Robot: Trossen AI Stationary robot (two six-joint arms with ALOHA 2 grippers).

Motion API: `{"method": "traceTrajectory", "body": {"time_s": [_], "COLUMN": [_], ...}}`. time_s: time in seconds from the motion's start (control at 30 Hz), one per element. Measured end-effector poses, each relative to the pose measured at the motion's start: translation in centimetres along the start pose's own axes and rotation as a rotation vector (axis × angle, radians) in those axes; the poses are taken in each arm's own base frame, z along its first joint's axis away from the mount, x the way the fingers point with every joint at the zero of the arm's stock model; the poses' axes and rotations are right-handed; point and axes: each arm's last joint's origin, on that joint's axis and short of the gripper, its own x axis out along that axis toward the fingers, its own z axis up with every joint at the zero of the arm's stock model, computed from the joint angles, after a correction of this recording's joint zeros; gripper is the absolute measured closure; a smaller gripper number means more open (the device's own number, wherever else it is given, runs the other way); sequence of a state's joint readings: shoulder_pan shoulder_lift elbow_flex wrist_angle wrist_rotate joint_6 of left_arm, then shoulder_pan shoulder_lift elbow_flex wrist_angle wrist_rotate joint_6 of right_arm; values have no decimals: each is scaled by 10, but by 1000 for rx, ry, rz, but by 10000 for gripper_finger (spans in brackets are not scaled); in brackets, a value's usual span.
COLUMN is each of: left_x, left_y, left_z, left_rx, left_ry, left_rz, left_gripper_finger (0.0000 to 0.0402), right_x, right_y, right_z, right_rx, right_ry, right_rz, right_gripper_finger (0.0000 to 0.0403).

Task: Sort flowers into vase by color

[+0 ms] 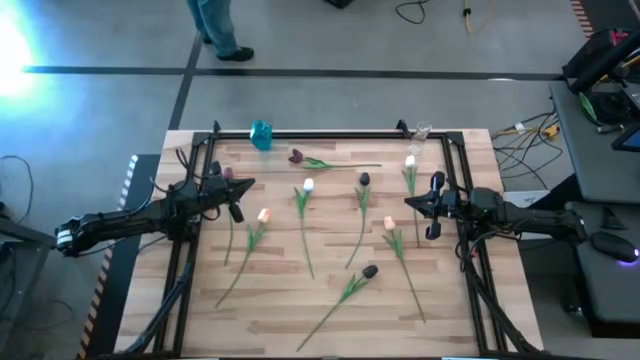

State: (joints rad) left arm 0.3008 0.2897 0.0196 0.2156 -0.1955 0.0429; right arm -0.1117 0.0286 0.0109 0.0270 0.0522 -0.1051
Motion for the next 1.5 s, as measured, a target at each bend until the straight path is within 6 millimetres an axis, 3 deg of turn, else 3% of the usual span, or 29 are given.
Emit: {"method": "traceTrajectory", "body": {"time_s": [0.5, 0.77, 1.13, 1.37, 1.5], "left_x": [0, 12, 45, 72, 81], "left_y": [-1, -4, -12, -23, -29], "left_z": [16, 36, 58, 64, 58], "left_rx": [-88, -176, -308, -263, -267], "left_ry": [-161, 149, 340, 555, 777], "left_rz": [-60, -123, -167, -213, -175], "left_gripper_finger": [402, 402, 402, 402, 402], "right_x": [0, 0, 0, 0, 0], "right_y": [0, 0, 0, 0, 0], "right_z": [0, 0, 0, 0, 0], "right_rx": [0, 0, 0, 0, 0], "right_ry": [0, 0, 0, 0, 0], "right_rz": [0, 0, 0, 0, 0], "right_gripper_finger": [394, 394, 394, 394, 394]}}
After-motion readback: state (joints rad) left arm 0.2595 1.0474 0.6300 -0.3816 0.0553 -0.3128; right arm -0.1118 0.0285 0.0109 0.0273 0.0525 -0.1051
